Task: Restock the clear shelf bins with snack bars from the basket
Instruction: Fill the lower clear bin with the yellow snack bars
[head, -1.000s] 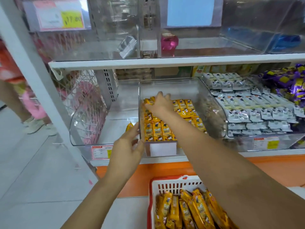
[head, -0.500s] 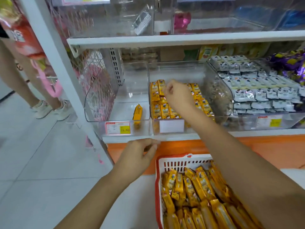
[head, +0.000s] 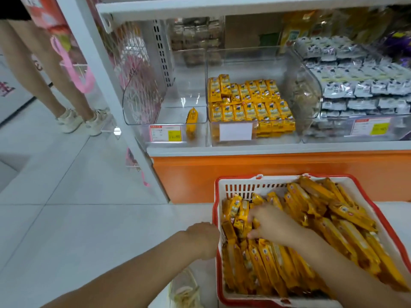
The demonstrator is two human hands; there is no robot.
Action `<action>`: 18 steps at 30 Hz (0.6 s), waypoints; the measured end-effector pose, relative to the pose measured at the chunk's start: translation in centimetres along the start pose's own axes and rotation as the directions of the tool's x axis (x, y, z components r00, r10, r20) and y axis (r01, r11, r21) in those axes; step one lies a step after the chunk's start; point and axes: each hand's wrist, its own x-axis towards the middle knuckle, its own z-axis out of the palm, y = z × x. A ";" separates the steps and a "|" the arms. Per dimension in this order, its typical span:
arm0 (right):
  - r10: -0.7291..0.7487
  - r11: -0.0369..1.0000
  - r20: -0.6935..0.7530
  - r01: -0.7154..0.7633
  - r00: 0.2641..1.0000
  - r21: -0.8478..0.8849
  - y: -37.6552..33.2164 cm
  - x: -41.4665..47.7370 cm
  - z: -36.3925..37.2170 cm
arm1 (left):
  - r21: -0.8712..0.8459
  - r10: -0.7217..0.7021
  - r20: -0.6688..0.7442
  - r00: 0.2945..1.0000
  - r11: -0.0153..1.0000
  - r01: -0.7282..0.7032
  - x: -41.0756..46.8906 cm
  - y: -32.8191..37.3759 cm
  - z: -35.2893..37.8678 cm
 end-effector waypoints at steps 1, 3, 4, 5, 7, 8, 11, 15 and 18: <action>-0.009 0.999 0.071 0.012 0.997 -0.038 -0.1 0.2 1.4 | -0.007 0.007 0.043 0.999 1.000 -0.007 -0.2 0.3 0.1; 0.022 0.992 0.161 -0.001 0.987 -0.129 -0.2 0.1 4.1 | 0.048 0.055 0.109 0.992 0.997 -0.061 -0.7 1.0 -0.2; 0.055 0.985 0.174 -0.025 0.983 -0.168 -0.3 0.0 5.2 | 0.072 0.078 0.114 0.990 0.994 -0.086 -0.9 1.4 -0.3; 0.089 0.978 0.173 -0.053 0.981 -0.200 -0.2 -0.1 6.2 | 0.090 0.078 0.117 0.990 0.992 -0.088 -0.9 1.6 -0.4; 0.128 0.961 0.115 -0.094 0.985 -0.261 -0.3 -0.2 7.7 | 0.079 0.057 0.090 0.994 0.995 -0.064 -0.5 1.8 -0.5; 0.127 0.951 0.075 -0.100 0.989 -0.294 -0.4 -0.2 8.2 | 0.081 0.048 0.083 0.995 0.995 -0.055 -0.3 2.0 -0.5; 0.086 0.939 0.033 -0.070 0.996 -0.336 -0.8 -0.1 8.7 | 0.054 0.017 0.073 0.997 0.998 -0.021 0.0 2.4 -0.4; 0.015 0.963 0.032 -0.005 0.999 -0.268 -0.6 -0.1 8.1 | 0.046 -0.002 0.068 0.998 0.999 -0.002 0.5 2.0 -0.3; 0.004 0.997 0.047 0.000 0.999 -0.084 -0.2 -0.3 7.7 | 0.036 -0.005 0.053 0.999 0.999 0.003 0.7 1.6 -0.4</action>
